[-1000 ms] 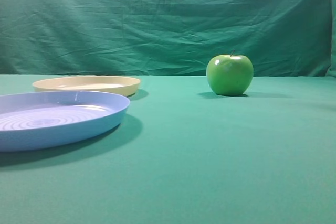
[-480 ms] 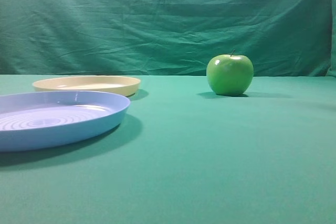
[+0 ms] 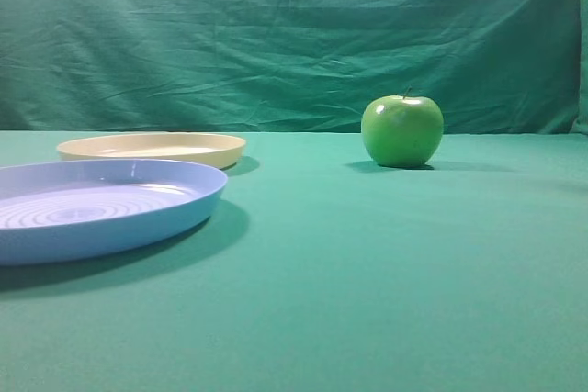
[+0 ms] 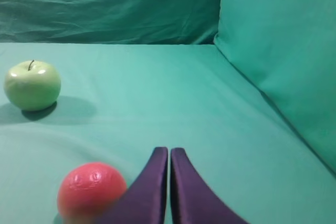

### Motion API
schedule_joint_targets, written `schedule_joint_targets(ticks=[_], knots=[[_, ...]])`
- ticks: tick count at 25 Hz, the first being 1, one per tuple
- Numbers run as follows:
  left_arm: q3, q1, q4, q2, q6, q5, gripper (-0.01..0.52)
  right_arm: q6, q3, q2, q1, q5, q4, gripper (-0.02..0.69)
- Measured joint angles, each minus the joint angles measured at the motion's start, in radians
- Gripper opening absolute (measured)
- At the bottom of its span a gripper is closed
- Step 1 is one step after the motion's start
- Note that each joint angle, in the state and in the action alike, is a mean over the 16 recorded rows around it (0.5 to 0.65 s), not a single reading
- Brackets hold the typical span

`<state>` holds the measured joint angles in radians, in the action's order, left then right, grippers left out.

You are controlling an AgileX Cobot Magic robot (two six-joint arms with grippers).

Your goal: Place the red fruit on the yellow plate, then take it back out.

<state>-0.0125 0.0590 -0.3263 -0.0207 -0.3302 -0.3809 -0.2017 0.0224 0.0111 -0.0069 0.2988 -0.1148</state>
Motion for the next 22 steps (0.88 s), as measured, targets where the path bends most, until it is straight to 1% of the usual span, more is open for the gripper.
schedule_joint_targets(ticks=[10, 22], knots=[[0.000, 0.000, 0.000, 0.000, 0.000, 0.000, 0.000, 0.006, 0.004, 0.000, 0.000, 0.078, 0.000, 0.000], [0.000, 0.000, 0.000, 0.000, 0.000, 0.000, 0.000, 0.008, 0.003, 0.000, 0.000, 0.094, 0.000, 0.000]])
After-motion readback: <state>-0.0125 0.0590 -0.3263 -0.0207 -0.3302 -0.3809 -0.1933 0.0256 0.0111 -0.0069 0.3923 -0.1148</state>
